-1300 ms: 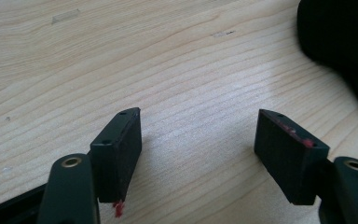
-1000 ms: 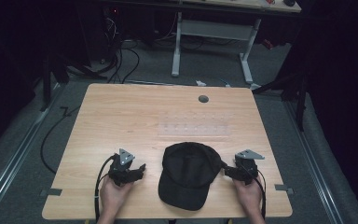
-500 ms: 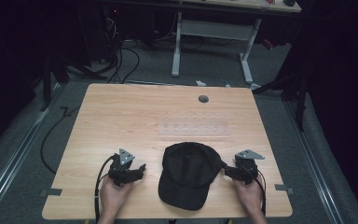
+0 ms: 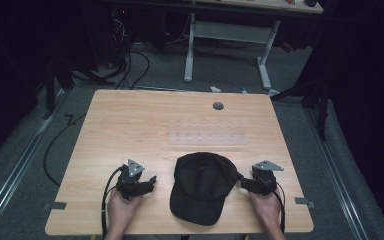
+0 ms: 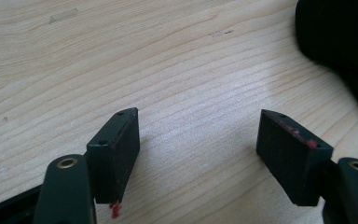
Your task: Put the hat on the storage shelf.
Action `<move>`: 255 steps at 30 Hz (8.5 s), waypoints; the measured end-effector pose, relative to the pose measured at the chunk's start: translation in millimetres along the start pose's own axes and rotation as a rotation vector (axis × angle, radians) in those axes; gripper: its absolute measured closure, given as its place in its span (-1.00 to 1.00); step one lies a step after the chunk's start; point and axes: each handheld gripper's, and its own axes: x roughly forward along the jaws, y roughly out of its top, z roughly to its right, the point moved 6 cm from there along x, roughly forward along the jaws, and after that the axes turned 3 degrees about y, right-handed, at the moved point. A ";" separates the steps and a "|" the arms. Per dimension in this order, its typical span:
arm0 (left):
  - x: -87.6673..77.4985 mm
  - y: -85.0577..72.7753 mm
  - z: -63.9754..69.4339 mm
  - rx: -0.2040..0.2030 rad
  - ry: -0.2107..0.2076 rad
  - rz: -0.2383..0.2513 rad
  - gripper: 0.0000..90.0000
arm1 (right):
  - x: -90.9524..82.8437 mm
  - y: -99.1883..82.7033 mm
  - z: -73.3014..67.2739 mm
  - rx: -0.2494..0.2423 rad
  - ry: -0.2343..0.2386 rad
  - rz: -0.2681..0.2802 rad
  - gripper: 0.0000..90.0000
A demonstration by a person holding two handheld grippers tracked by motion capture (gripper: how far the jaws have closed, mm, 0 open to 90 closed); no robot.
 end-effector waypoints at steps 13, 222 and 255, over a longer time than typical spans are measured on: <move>0.1 0.1 0.0 -0.001 0.000 0.000 -0.32 | -4.5 -0.7 3.5 0.048 0.009 0.019 -0.07; -46.3 12.9 84.5 -0.087 -0.434 -0.217 -0.58 | -73.2 104.2 -75.7 -0.165 0.448 0.278 0.85; -45.0 14.3 109.9 -0.084 -0.524 -0.294 -0.30 | -77.0 117.8 -87.2 -0.182 0.576 0.348 0.83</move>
